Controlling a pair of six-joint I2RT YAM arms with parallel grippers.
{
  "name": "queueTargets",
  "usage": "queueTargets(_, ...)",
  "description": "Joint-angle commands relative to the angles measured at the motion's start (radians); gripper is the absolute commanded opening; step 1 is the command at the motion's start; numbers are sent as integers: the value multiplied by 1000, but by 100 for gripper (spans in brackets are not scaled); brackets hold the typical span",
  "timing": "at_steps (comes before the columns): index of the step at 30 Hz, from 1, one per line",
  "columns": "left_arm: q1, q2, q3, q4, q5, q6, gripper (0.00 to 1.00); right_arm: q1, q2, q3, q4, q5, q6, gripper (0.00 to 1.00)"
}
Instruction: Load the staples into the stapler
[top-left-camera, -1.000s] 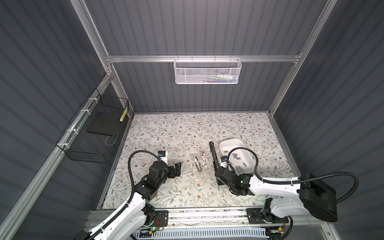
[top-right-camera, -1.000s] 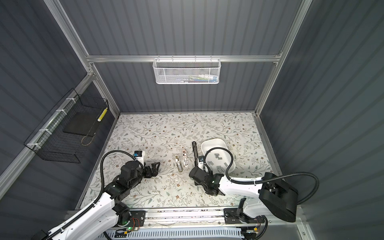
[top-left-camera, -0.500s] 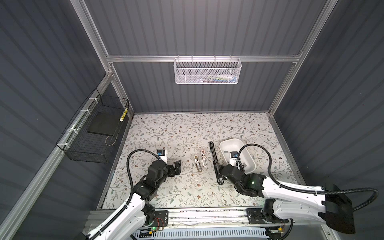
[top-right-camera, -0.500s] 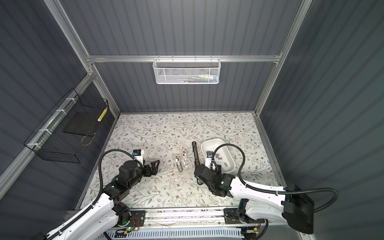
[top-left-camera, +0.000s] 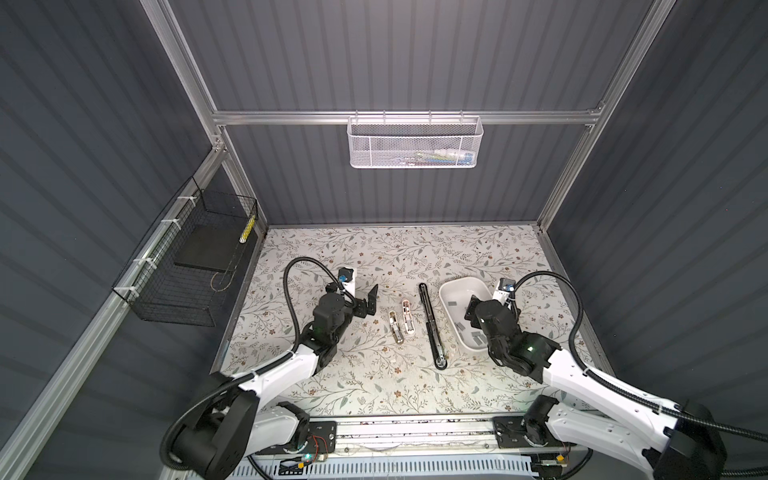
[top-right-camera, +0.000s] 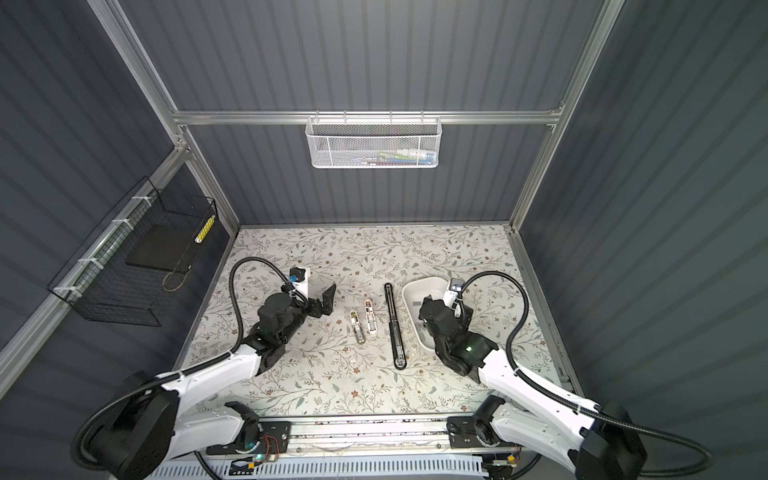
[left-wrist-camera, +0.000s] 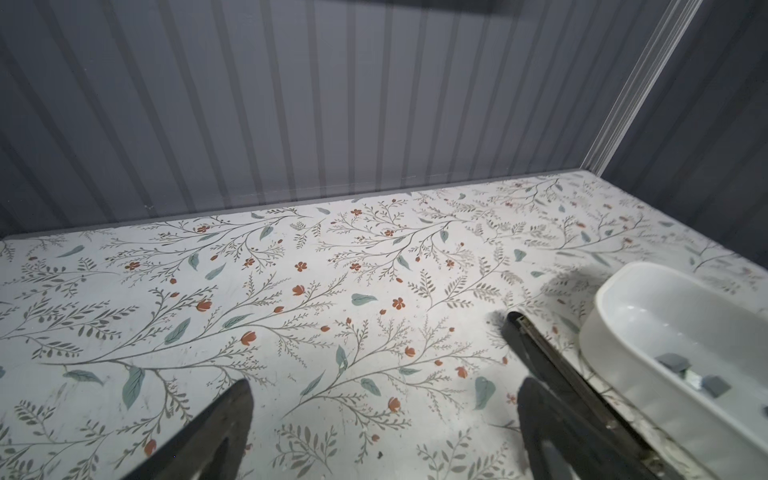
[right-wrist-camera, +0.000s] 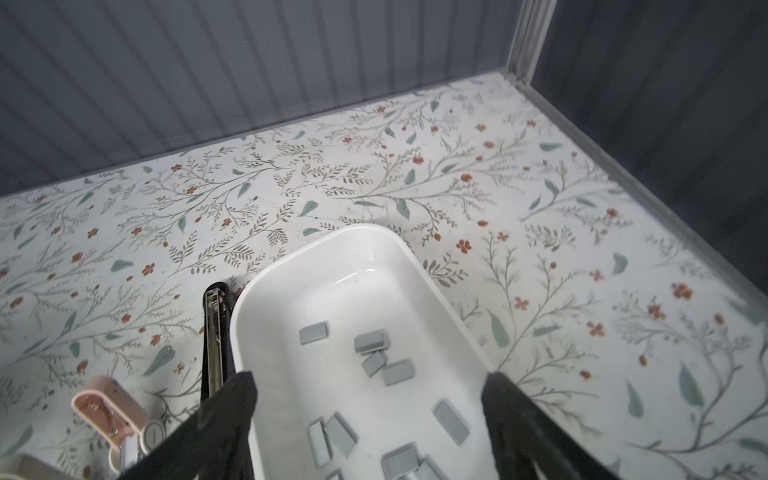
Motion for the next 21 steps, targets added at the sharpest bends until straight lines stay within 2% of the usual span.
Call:
queueTargets(1,2,128,4,260,-68,130,99,-52,85,42,35,-132,5,65)
queueTargets(5,3,329,118,285,-124,155,99,-97,251,87,45,-236,0,57)
queueTargets(7,6,417,95,463,-165,155,99,-116,317,118,36,-264,-6,56)
queueTargets(10,23,548,42,768,-121,205,99,-158,407,166,35,-341,-33,55)
queueTargets(11,28,584,46,805,-106,225,99,-170,434,184,29,-360,-37,54)
queueTargets(15,50,649,173,639,-90,239,99,-225,528,256,13,-436,-53,51)
queueTargets(21,188,628,326,293,53,47,99,-241,609,326,10,-493,-70,43)
